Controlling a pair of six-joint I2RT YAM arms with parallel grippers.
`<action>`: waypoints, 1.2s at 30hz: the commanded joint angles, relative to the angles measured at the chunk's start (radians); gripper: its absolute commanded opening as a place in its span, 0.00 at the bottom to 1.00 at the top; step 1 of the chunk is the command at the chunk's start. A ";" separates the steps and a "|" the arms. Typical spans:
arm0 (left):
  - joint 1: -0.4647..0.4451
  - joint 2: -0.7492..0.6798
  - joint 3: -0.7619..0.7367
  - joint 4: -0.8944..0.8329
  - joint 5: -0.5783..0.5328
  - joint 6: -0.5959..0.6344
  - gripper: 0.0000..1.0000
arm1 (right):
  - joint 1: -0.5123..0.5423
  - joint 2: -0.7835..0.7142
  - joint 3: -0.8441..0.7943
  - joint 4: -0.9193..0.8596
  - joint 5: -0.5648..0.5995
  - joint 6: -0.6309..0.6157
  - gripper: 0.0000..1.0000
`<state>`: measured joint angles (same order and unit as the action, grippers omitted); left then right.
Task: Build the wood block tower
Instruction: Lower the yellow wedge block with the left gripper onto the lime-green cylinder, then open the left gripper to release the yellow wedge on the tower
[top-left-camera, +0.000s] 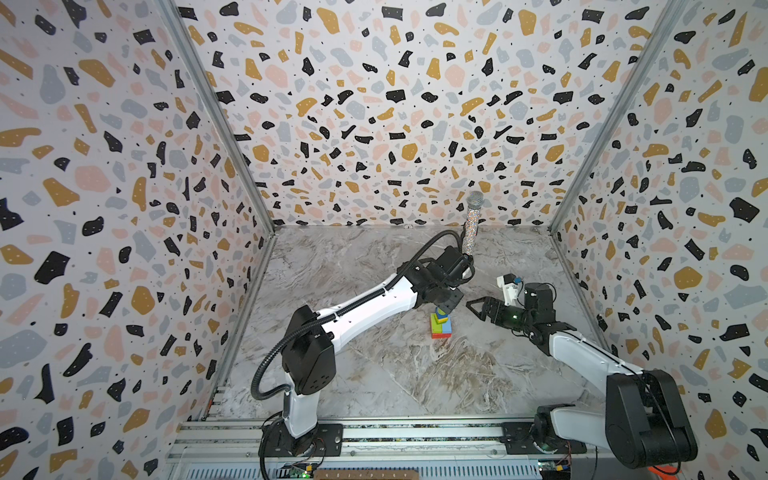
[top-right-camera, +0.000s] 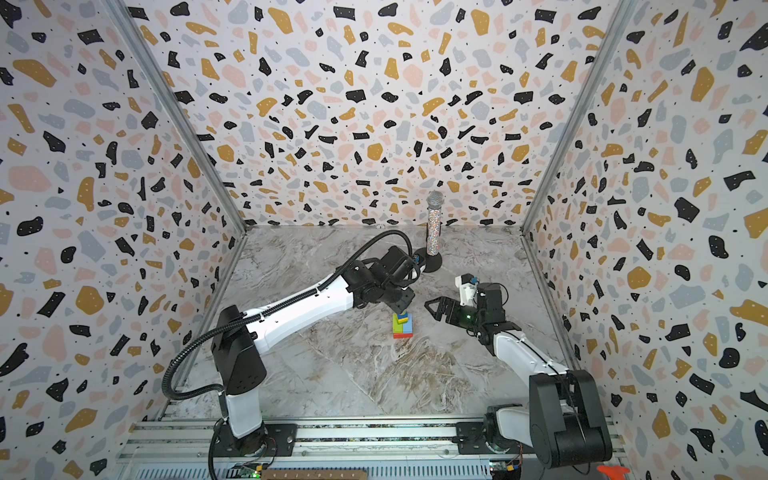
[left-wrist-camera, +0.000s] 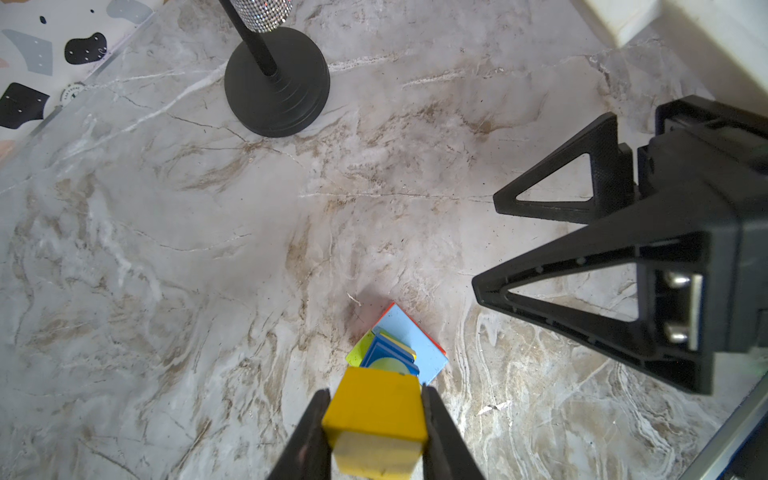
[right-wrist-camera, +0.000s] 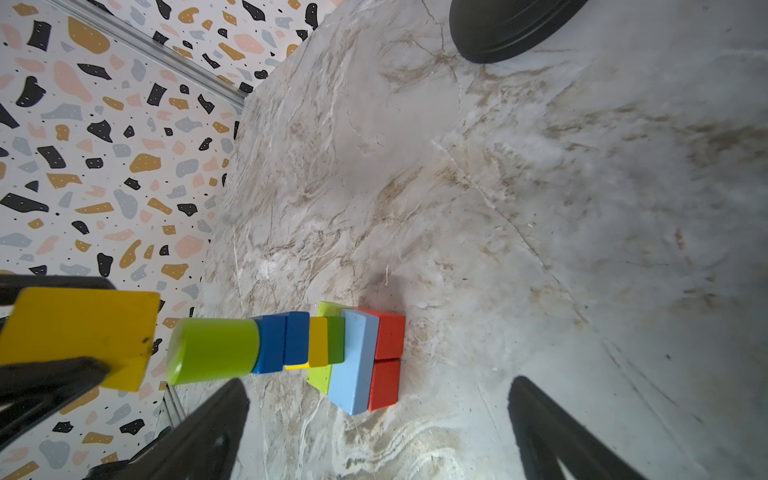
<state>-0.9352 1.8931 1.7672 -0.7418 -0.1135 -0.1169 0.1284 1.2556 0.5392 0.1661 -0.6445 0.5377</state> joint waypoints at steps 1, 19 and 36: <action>-0.008 0.014 0.023 -0.004 -0.001 -0.006 0.32 | 0.000 -0.014 -0.004 0.009 -0.017 0.002 0.99; -0.012 0.015 0.038 -0.019 -0.019 -0.005 0.36 | 0.000 -0.013 -0.004 0.013 -0.019 0.004 0.99; -0.011 0.021 0.061 -0.028 -0.029 -0.003 0.54 | 0.001 -0.009 -0.002 0.013 -0.020 0.004 0.99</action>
<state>-0.9436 1.9137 1.8000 -0.7631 -0.1249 -0.1207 0.1284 1.2556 0.5373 0.1688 -0.6590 0.5381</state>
